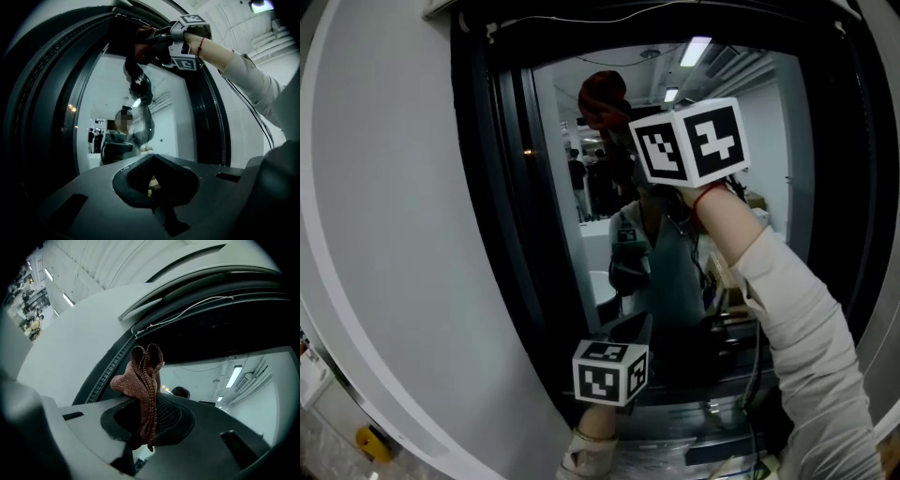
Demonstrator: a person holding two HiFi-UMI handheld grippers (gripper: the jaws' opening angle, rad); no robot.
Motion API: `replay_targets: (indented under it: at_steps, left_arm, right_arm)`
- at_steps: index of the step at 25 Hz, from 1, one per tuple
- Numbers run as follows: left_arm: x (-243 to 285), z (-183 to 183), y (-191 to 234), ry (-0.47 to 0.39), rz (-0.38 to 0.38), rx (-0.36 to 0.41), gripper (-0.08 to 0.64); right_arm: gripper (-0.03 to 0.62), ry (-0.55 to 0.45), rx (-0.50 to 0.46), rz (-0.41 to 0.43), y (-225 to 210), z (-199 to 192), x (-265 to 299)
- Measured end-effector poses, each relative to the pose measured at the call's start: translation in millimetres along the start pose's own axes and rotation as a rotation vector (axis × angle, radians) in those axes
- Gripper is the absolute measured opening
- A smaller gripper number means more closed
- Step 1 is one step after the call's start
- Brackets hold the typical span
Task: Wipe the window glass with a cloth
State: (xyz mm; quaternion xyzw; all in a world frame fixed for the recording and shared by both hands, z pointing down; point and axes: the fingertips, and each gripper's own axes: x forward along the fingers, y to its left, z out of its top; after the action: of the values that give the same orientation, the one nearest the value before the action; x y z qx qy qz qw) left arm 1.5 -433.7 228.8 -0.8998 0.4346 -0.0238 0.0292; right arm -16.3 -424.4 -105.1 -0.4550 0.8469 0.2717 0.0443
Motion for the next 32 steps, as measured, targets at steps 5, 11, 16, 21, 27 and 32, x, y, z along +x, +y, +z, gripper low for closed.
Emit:
replay_targets:
  at_steps: [5, 11, 16, 21, 27, 32]
  left_arm:
    - [-0.1, 1.3, 8.8, -0.006, 0.008, -0.001, 0.005]
    - [6.2, 0.5, 12.6, -0.002, 0.000, 0.006, 0.005]
    - [14.6, 1.6, 5.4, -0.006, -0.026, 0.007, 0.005]
    - [20.7, 0.9, -0.6, -0.006, -0.050, 0.008, 0.005]
    - [33.5, -3.6, -16.8, -0.003, -0.084, 0.004, 0.005]
    - [43.2, -5.6, -27.3, 0.002, -0.108, 0.002, 0.005]
  right_arm:
    - [0.052, 0.030, -0.017, -0.015, -5.9, 2.7, 21.9]
    - [0.052, 0.045, -0.037, -0.018, -16.3, 4.4, 25.4]
    - [0.052, 0.054, -0.024, -0.061, -43.7, 1.9, 7.0]
    - [0.052, 0.068, -0.015, -0.094, -69.9, -2.8, -11.0]
    - [0.052, 0.096, -0.021, -0.150, -105.8, -10.4, -45.0]
    - [0.052, 0.117, -0.034, -0.203, -132.6, -14.9, -69.8]
